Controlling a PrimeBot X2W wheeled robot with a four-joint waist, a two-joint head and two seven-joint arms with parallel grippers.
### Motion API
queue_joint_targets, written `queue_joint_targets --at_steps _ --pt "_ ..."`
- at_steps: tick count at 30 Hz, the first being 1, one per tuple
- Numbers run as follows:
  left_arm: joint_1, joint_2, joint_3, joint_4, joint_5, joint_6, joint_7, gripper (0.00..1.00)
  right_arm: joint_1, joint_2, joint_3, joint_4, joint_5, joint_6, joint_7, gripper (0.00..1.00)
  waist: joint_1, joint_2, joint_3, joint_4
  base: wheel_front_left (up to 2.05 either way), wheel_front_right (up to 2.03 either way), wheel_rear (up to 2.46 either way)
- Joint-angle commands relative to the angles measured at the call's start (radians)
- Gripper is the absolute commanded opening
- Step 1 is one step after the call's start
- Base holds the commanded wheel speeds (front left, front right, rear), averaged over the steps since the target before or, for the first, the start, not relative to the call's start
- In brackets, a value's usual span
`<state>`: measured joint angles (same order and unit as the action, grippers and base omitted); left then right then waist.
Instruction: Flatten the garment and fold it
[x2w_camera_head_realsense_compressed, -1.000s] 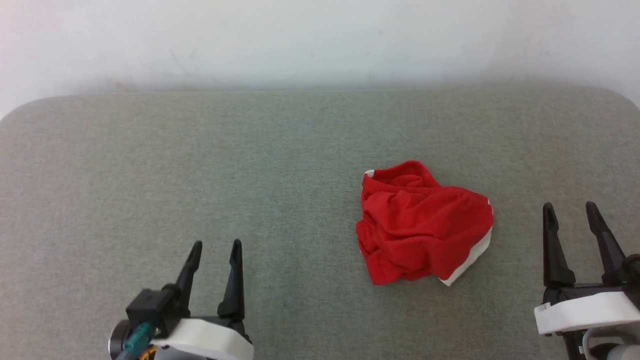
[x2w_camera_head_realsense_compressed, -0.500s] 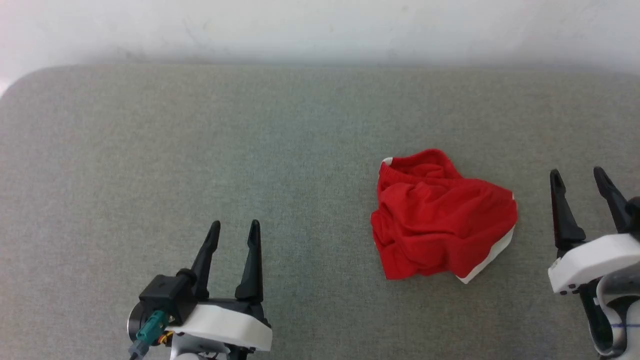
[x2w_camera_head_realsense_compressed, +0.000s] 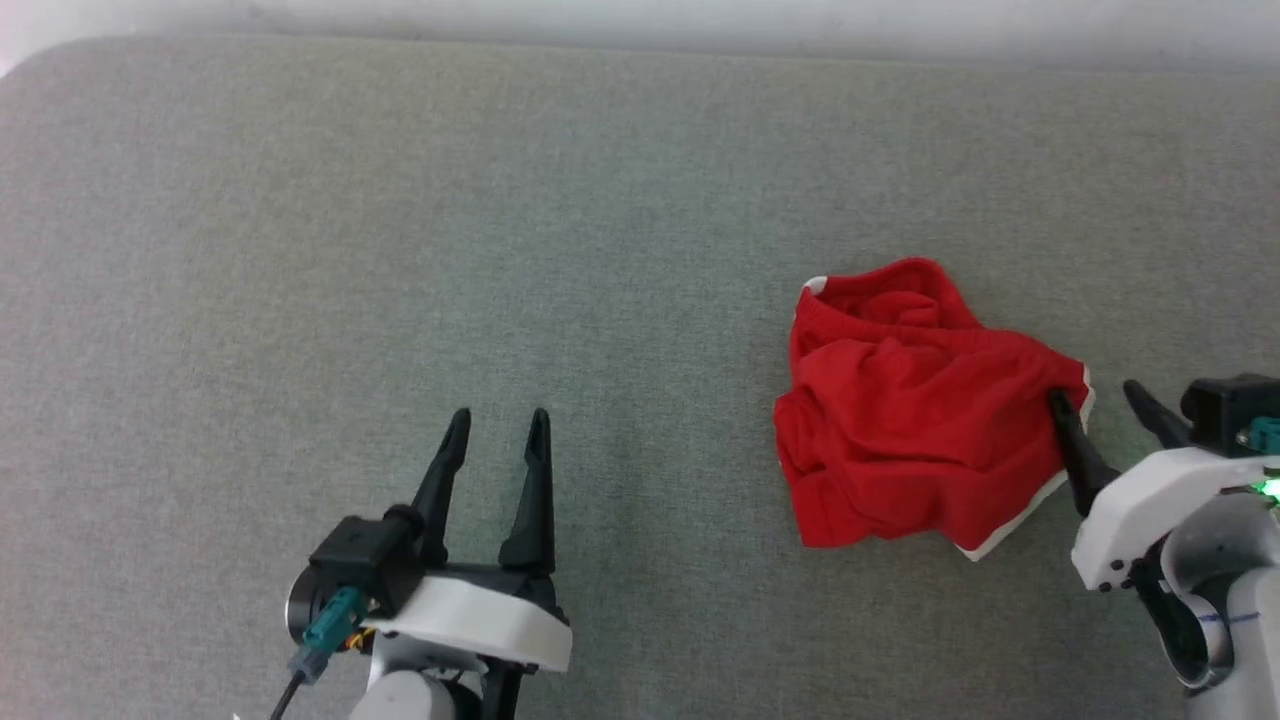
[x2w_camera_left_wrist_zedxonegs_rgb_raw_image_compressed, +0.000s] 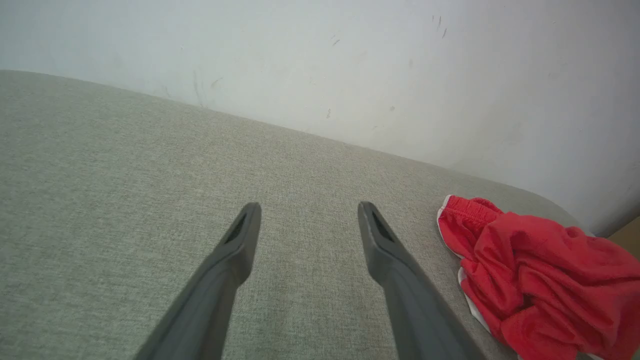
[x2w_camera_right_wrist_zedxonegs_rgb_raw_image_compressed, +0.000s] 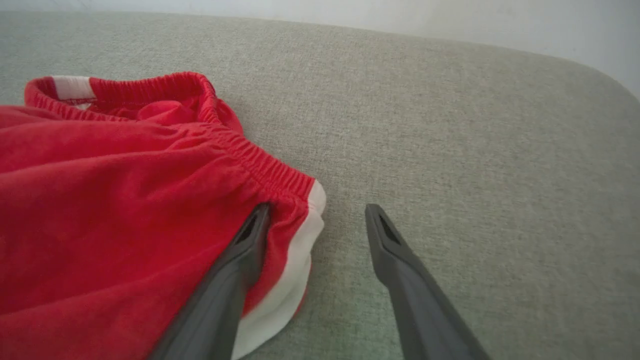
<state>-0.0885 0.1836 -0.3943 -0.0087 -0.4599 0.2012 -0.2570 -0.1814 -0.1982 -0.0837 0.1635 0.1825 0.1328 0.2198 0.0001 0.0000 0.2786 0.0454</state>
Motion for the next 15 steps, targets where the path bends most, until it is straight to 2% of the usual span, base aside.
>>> queue_joint_targets --at_steps 1,4,5,6,7,15 --pt "-0.019 -0.004 0.0 0.005 0.013 -0.011 -0.005 1.0 -0.024 -0.003 0.006 0.011 0.008 -0.002 0.001 1.0 -0.0001 0.0 0.014 0.011 0.0 0.0 0.0" --pt "-0.031 -0.013 -0.003 0.018 0.02 -0.019 -0.005 1.0 -0.047 0.004 0.01 0.068 0.015 -0.002 0.013 1.0 -0.0001 0.0 0.025 0.019 0.0 0.0 0.0" --pt "-0.034 -0.016 -0.004 0.022 0.022 -0.021 -0.005 1.0 -0.054 0.006 0.012 0.083 0.016 -0.002 0.015 0.67 -0.0001 0.0 0.028 0.023 0.0 0.0 0.0" --pt "-0.036 -0.019 -0.005 0.025 0.024 -0.023 -0.005 1.0 -0.06 0.01 0.012 0.097 0.018 -0.002 0.015 0.38 -0.0001 0.0 0.03 0.025 0.0 0.0 0.0" --pt "-0.038 -0.022 -0.004 0.029 0.025 -0.025 -0.005 1.0 -0.066 0.013 0.011 0.109 0.017 -0.002 0.013 0.0 -0.0001 0.0 0.032 0.027 0.0 0.0 0.0" --pt "-0.03 -0.04 0.012 0.051 0.031 -0.035 -0.005 1.0 -0.1 0.019 -0.044 0.138 -0.008 -0.002 -0.068 0.0 -0.0001 0.0 0.011 0.027 0.0 0.0 0.0"
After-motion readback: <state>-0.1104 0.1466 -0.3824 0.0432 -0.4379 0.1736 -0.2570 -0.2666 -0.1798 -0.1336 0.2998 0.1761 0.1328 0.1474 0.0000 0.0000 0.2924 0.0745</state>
